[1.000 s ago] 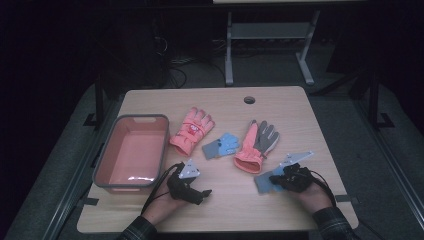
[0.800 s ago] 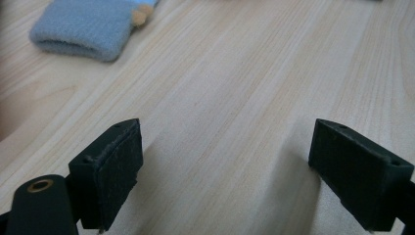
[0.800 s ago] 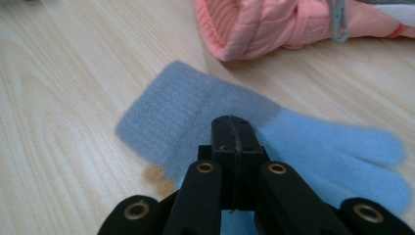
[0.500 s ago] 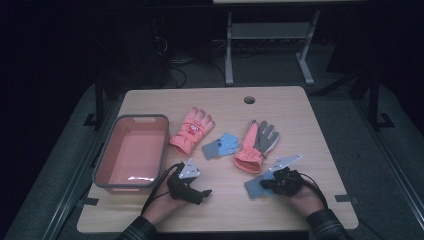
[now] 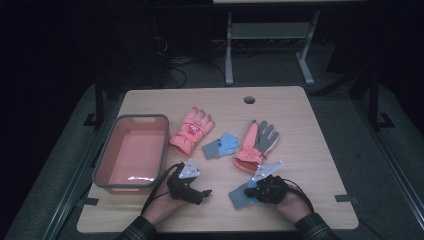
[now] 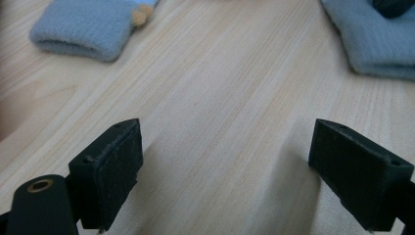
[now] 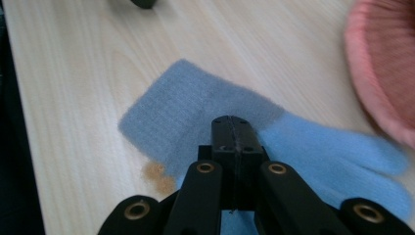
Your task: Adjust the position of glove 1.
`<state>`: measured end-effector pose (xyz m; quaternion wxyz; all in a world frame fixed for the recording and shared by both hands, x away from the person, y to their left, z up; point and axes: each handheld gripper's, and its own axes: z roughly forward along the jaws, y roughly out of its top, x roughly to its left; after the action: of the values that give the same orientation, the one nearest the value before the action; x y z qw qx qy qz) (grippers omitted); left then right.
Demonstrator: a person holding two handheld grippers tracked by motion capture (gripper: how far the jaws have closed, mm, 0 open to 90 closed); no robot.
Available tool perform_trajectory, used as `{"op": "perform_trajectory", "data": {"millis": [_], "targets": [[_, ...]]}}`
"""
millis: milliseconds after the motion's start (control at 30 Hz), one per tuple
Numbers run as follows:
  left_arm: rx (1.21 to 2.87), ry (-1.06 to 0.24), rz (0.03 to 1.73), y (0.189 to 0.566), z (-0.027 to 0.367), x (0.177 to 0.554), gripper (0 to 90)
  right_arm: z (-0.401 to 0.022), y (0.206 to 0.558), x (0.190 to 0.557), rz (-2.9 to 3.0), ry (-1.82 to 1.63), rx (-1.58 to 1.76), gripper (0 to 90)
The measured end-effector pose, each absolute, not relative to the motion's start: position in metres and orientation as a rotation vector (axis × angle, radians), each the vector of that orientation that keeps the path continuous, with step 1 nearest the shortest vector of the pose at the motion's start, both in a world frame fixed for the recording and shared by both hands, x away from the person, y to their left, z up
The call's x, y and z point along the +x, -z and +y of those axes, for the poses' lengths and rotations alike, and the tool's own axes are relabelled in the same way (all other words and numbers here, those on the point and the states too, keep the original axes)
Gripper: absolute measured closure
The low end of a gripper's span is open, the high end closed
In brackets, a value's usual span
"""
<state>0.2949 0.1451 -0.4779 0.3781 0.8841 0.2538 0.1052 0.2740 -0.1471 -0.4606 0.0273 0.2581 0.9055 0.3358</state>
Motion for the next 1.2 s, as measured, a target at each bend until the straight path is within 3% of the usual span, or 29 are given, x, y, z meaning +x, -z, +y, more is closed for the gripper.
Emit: {"op": "perform_trajectory", "data": {"millis": [200, 567, 667, 733, 1033, 1200], "targets": [[2.259, -0.269, 0.649, 0.478, 0.145, 0.295, 12.2, -0.148, 0.455, 0.273, 2.777, -1.076, 0.797, 90.0], [2.254, -0.27, 0.652, 0.478, 0.145, 0.295, 12.3, -0.195, 0.444, 0.282, 2.637, -1.131, 0.938, 88.9], [2.253, -0.268, 0.655, 0.478, 0.145, 0.294, 12.2, -0.212, 0.445, 0.282, 2.59, -1.135, 0.995, 84.8], [2.259, -0.268, 0.651, 0.478, 0.145, 0.295, 12.2, -0.224, 0.447, 0.283, 2.559, -1.124, 1.032, 80.1], [2.265, -0.271, 0.649, 0.478, 0.145, 0.295, 12.1, -0.264, 0.467, 0.295, 2.402, -1.104, 1.134, 38.5], [2.267, -0.268, 0.647, 0.477, 0.145, 0.295, 12.1, -0.271, 0.475, 0.301, 2.349, -1.084, 1.157, 26.5]]}}
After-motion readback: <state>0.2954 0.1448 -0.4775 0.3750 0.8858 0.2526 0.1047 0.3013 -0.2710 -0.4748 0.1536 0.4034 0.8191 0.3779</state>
